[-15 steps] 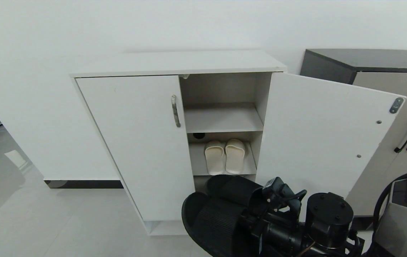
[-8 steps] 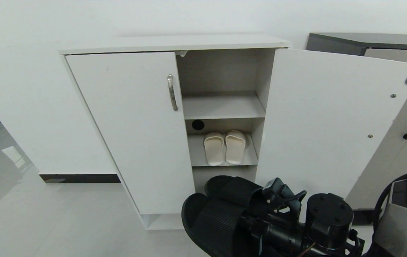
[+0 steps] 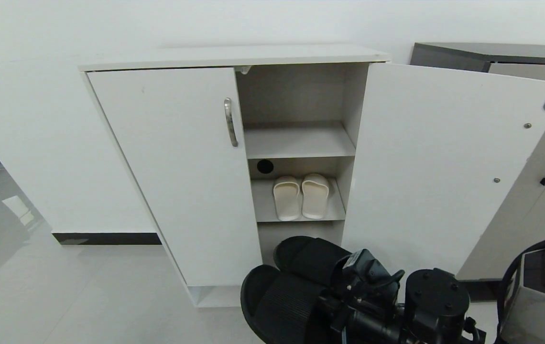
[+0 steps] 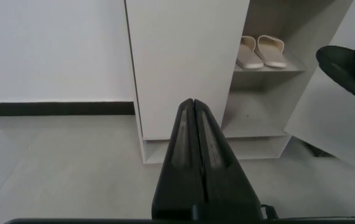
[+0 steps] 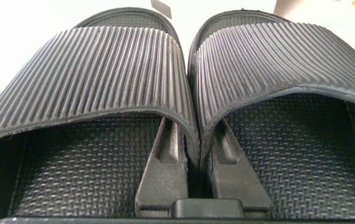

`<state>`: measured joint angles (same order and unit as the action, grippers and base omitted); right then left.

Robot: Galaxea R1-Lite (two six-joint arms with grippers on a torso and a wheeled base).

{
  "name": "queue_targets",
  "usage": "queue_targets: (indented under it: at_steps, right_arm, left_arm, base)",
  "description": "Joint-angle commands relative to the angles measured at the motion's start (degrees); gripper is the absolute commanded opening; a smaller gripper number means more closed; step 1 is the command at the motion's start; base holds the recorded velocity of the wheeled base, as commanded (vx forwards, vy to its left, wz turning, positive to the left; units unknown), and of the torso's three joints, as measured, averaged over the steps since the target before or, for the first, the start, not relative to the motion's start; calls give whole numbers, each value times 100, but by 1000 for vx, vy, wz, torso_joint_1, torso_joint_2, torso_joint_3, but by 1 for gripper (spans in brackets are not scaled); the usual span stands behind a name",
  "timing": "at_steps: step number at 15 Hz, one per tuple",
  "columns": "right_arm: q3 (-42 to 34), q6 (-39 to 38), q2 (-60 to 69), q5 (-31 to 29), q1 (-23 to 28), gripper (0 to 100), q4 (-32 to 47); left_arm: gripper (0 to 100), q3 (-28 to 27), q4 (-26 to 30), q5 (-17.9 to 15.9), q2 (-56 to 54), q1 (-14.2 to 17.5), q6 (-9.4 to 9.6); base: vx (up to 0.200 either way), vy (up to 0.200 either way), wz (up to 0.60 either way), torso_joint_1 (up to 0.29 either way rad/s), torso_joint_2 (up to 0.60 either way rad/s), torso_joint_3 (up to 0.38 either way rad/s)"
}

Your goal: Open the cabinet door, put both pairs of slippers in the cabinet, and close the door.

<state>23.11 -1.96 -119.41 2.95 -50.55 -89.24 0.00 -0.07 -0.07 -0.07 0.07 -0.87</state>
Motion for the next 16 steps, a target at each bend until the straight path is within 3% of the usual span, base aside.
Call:
queue_targets:
  at_steps: [1,2,3,6,7,8,9,11,12,14,16]
  right_arm:
    - [651,-15,155,-822,-139,0,495]
    - [1389,-147,559,-1903,-148,0,2226]
    - [1679,-375,770,-1930,-156,0,2956]
    - [4026,-2177,1649,-2967,-438,0,7974]
    - [4896,-2897,1649,-3415,-631,0,9275]
    - [5300,-3231,1543,-3951,-737,0,9776]
    - [5353,-3214,1403,-4575,-763,0,9583]
    - [5133,-2880,1157,-4980,-763,0,8660]
    - [4984,-2678,1095,-4997,-763,0,8273]
    - [4562,-1816,902,-5050,-737,0,6612]
    - [4571,-1157,568,-5103,-578,0,5513]
  left_arm:
    - [0,0,-1,-1,7,1,-1]
    - [0,0,-1,-1,7,1,-1]
    - [0,0,-1,-1,7,1,-1]
    - [0,0,-1,-1,7,-7,-1]
    - [0,0,-1,-1,7,1,-1]
    - [0,0,-1,-1,7,1,-1]
    - [0,0,-1,-1,7,1,-1]
    - [0,0,-1,-1,7,1,-1]
    - [0,0,-1,-1,7,1,-1]
    - [0,0,-1,-1,7,1,16]
    - [0,0,-1,-1,7,-7,16]
  base:
    - [0,0,0,0,0,0]
    - [0,0,0,0,0,0]
    - [0,0,0,0,0,0]
    - [0,0,0,0,0,0]
    - [0,0,0,0,0,0]
    - [0,0,0,0,0,0]
    - [0,0,0,0,0,0]
    - [0,0,0,0,0,0]
    - [0,0,0,0,0,0]
    - [0,0,0,0,0,0]
    - [0,0,0,0,0,0]
